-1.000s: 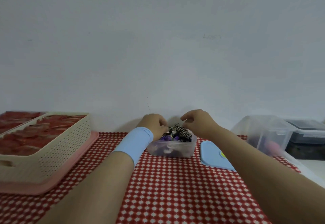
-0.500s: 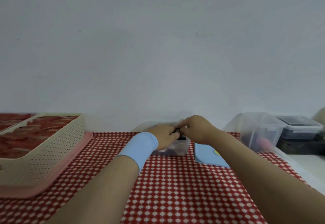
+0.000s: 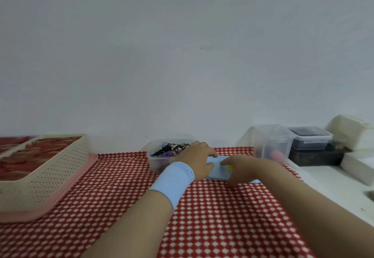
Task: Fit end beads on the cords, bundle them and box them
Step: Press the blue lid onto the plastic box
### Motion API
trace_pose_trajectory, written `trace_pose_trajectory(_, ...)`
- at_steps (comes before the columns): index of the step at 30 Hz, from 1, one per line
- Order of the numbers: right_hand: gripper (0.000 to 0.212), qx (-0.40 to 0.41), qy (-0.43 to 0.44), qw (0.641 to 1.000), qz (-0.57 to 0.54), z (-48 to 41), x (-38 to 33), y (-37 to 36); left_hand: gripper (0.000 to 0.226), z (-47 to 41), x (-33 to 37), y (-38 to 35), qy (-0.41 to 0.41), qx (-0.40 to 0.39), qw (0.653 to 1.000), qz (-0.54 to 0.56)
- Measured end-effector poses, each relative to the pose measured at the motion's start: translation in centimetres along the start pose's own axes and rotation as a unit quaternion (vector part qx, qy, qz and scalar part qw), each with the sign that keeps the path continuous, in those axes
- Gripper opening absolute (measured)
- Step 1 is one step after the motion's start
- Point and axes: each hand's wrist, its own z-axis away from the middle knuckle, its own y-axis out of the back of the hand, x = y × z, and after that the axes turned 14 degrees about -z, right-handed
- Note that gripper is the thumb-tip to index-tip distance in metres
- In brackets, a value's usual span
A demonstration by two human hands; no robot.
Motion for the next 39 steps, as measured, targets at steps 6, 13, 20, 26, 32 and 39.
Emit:
trace_pose_trajectory(6, 0.034, 0.091, 0.071, 0.992, 0.043, 1.0, 0.3, -0.6, 0.041, 0.2, 1.2, -0.5, 0.022, -0.054, 0.998, -0.012)
trace_pose_trajectory(13, 0.020, 0.284, 0.145, 0.947, 0.020, 2.1, -0.6, 1.7, 0.047, -0.8, 1.4, 1.7, 0.011, 0.040, 0.999, -0.014)
trace_pose_trajectory(20, 0.020, 0.411, 0.265, 0.872, -0.016, 0.6, -2.8, 1.8, 0.031, -0.9, -1.4, 5.6, 0.050, 0.160, 0.986, -0.018)
trace_pose_trajectory(26, 0.014, 0.371, 0.321, 0.871, 0.030, -2.1, -8.4, -0.1, 0.028, 2.6, -7.0, 4.5, 0.103, 0.137, 0.985, -0.033)
trace_pose_trajectory(32, 0.064, 0.205, 0.144, 0.963, -0.102, -2.5, -11.2, -0.7, 0.025, 5.5, -11.5, 2.6, 0.141, 0.111, 0.984, -0.015)
trace_pose_trajectory(39, 0.047, 0.146, 0.086, 0.960, -0.225, -2.7, -10.7, -1.3, 0.012, 5.7, -12.4, 1.2, 0.165, 0.091, 0.979, 0.071)
